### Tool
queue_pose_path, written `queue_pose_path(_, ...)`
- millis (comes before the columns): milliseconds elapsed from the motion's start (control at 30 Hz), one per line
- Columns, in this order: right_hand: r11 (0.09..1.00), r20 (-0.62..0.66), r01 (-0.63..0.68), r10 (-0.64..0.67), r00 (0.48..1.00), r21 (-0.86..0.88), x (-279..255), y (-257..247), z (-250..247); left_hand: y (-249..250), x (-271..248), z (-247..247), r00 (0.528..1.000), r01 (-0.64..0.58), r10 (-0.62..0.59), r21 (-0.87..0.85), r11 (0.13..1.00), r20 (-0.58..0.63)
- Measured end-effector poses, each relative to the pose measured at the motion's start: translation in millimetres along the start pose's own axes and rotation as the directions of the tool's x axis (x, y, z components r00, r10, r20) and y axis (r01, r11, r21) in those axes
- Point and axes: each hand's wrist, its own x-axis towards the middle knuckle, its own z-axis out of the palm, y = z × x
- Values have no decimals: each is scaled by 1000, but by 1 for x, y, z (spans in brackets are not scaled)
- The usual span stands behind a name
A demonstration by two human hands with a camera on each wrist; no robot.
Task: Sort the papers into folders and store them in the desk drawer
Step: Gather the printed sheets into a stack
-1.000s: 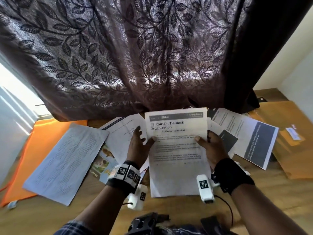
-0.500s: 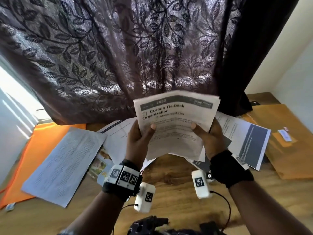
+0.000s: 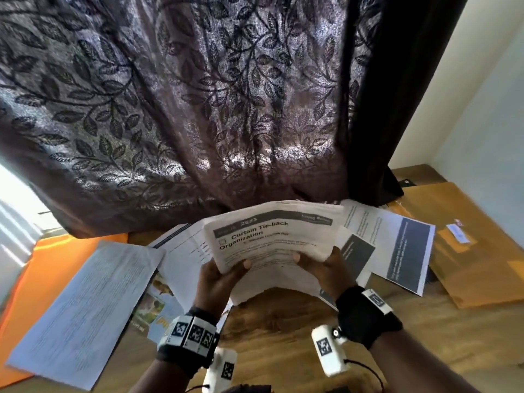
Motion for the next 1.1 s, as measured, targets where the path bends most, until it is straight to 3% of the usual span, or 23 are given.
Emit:
queue_pose_path(67, 997, 3, -62, 62, 998, -53, -3, 13, 0, -8, -1, -4, 996, 87, -86, -30, 996, 39)
queue_pose_path(200, 991, -73, -120, 115, 991, -61, -5, 20, 1, -10, 2, -1, 988, 121, -116, -48, 991, 99)
queue_pose_path(367, 981, -39, -106, 101, 994, -165, -1, 10, 0, -15, 9, -8, 992, 126, -127, 85, 988, 5)
queue_pose_path(500, 972, -36, -118, 113, 993, -205, 2, 23, 13, -13, 0, -27, 984, 172, -177, 201, 964, 9)
queue_pose_path(667, 956, 12, -137, 145, 989, -258, 1, 55, 47, -17, -21, -80, 964, 260, -215, 372, 891, -157)
queue_pose_path(767, 948, 73, -157, 184, 980, -276, -1, 70, 66, -15, -34, -112, 938, 306, -230, 310, 900, -259)
queue_pose_path(967, 941, 74, -226, 251, 965, -252, 8, 77, 108, -6, -48, -152, 915, 343, -220, 362, 867, -339)
queue_pose_path(1100, 909, 69, -162, 204, 977, -385, 23, 83, 122, -6, -43, -172, 910, 373, -189, 528, 763, -370)
